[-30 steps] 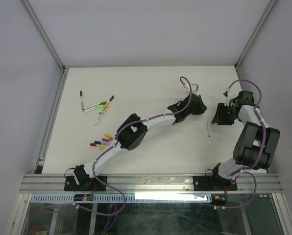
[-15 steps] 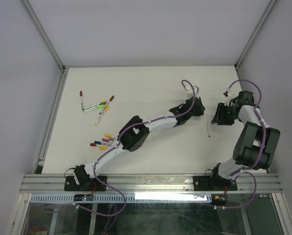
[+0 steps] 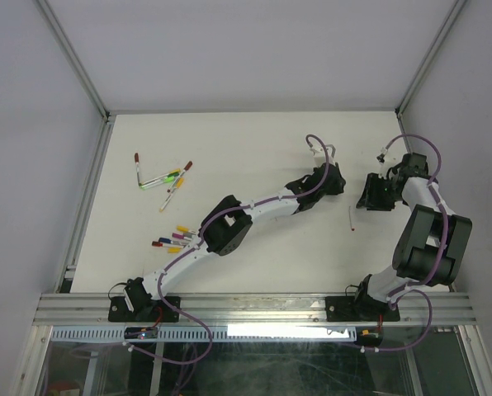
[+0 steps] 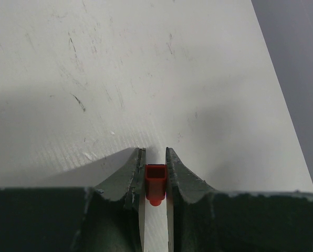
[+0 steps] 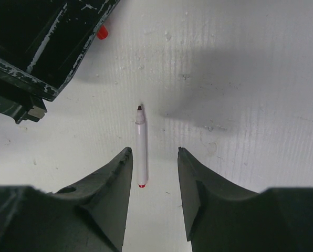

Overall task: Open the pen caps
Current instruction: Place the pen cap at the center of the board.

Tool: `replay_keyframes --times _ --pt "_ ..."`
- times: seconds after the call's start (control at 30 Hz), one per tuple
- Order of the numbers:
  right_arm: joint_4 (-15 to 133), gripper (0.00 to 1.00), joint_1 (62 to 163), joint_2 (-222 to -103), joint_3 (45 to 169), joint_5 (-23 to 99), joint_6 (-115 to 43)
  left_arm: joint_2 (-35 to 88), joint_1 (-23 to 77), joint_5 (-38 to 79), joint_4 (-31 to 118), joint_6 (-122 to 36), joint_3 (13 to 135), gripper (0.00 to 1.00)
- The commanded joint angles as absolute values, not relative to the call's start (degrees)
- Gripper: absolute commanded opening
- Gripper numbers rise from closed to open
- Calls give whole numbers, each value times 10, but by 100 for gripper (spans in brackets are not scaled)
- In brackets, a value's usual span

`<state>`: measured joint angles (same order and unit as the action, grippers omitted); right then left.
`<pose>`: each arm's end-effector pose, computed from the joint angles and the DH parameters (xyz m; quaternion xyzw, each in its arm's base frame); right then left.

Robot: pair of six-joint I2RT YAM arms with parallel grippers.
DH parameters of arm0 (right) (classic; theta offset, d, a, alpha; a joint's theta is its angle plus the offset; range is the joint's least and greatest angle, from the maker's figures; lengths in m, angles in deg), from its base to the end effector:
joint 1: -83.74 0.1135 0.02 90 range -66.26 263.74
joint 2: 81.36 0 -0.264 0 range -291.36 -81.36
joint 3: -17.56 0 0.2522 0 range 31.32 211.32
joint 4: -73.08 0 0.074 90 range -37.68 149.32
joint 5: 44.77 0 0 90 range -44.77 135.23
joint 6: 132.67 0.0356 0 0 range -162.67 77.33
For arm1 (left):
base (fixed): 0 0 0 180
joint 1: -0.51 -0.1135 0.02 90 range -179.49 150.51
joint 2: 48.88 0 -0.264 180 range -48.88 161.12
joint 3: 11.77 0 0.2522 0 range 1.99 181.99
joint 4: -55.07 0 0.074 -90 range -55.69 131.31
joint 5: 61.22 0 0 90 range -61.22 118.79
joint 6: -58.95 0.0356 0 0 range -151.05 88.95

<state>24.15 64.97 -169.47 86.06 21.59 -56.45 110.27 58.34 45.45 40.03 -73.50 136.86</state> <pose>0.2772 -0.0791 0.1935 0.0038 0.9624 0.1421 0.2313 0.3346 -0.5128 0.1148 0.0354 0.8399 -0.3263 0.4322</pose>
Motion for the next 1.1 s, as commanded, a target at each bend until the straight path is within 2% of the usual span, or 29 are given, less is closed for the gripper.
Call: replay_keyframes --times 0.0,0.5,0.93,1.07 --pt "259 42 643 -1676 875 203 -560 1112 592 476 389 -717 1387 11" --pt "258 42 642 -1674 875 199 -559 1098 609 554 375 -621 1379 18" --pt "258 43 641 -1673 875 197 -559 1099 612 526 382 -622 1378 28" --pt "258 43 641 -1672 875 196 -559 1092 611 517 382 -626 1379 34"
